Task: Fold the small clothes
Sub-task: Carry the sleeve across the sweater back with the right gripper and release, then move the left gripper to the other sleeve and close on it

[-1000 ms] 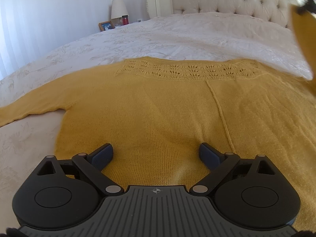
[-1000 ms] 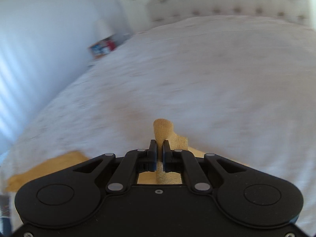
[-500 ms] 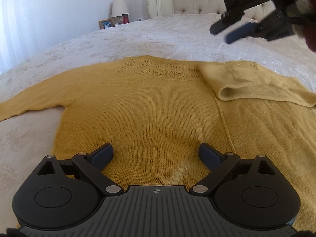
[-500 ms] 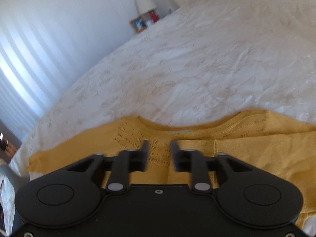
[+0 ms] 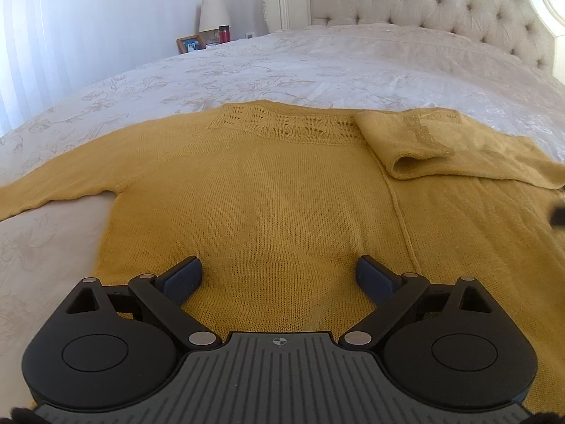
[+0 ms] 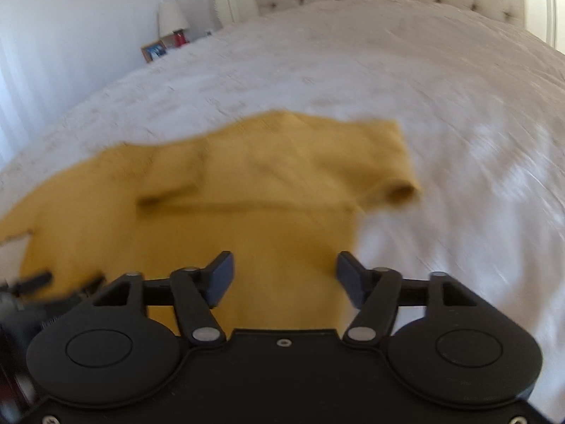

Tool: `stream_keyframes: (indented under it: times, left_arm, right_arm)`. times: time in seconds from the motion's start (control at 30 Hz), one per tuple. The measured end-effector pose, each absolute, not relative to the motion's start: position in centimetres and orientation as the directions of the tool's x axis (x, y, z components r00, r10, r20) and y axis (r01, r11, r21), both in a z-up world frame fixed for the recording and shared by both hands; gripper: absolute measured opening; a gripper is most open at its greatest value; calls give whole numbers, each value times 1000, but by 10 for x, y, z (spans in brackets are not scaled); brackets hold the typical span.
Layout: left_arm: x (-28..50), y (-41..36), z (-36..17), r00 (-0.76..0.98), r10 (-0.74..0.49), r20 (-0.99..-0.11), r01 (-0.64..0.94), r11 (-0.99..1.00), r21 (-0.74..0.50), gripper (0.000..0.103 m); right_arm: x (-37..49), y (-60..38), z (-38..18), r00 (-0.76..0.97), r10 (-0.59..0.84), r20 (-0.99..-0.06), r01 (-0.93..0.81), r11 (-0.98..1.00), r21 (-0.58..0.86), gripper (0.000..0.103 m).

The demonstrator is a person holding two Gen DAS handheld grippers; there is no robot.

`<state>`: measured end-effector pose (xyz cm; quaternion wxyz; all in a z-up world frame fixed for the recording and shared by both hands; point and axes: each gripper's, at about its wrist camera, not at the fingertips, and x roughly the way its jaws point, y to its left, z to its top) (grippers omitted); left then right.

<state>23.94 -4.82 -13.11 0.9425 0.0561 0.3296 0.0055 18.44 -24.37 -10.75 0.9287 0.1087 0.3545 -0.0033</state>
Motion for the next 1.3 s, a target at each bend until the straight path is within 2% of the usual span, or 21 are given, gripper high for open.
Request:
stream_keyframes:
  times: [0.07, 0.13, 0.2, 0.3, 0.33, 0.37, 0.47, 0.57, 0.7, 0.87, 1.13, 1.23, 1.3]
  left_arm:
    - [239, -49, -131, 783, 52, -620, 26, 993, 117, 96]
    - [240, -50, -130, 780, 54, -624, 28, 992, 122, 96]
    - [241, -49, -128, 776, 49, -629, 33, 992, 118, 96]
    - [242, -49, -120, 763, 41, -645, 54, 991, 127, 92]
    - [242, -52, -115, 761, 40, -647, 66, 988, 140, 85]
    - [241, -56, -108, 766, 35, -642, 86, 984, 157, 84]
    - [240, -79, -90, 812, 18, -584, 137, 966, 220, 84]
    - [252, -107, -81, 827, -22, -562, 199, 946, 256, 84]
    - [276, -143, -88, 828, -29, -560, 254, 909, 329, 83]
    - [302, -164, -109, 808, 17, -589, 270, 878, 396, 75]
    - [311, -166, -99, 820, 34, -571, 240, 886, 396, 75]
    - [306, -162, -91, 826, -16, -563, 257, 900, 352, 75]
    - [307, -166, -92, 826, 4, -563, 259, 885, 387, 75]
  right_arm:
    - [176, -249, -113, 735, 60, -676, 81, 981, 175, 94]
    - [168, -253, -118, 733, 62, -677, 66, 985, 162, 95]
    - [163, -257, -122, 734, 69, -676, 55, 985, 161, 102]
    - [158, -262, -128, 738, 72, -671, 53, 985, 165, 102]
    - [156, -264, -129, 743, 81, -665, 47, 984, 173, 102]
    - [155, -266, -131, 748, 94, -657, 40, 982, 185, 102]
    - [156, -270, -127, 736, 128, -665, 15, 978, 206, 102]
    - [154, -278, -113, 760, 163, -629, 1, 968, 252, 102]
    - [149, -292, -103, 786, 167, -596, 17, 957, 290, 102]
    - [144, -308, -93, 810, 169, -561, 34, 942, 333, 102]
    - [142, -315, -86, 821, 200, -534, 16, 928, 372, 102]
    - [140, -318, -84, 818, 233, -525, 1, 914, 406, 102]
    - [139, -321, -82, 823, 245, -513, -5, 905, 425, 102]
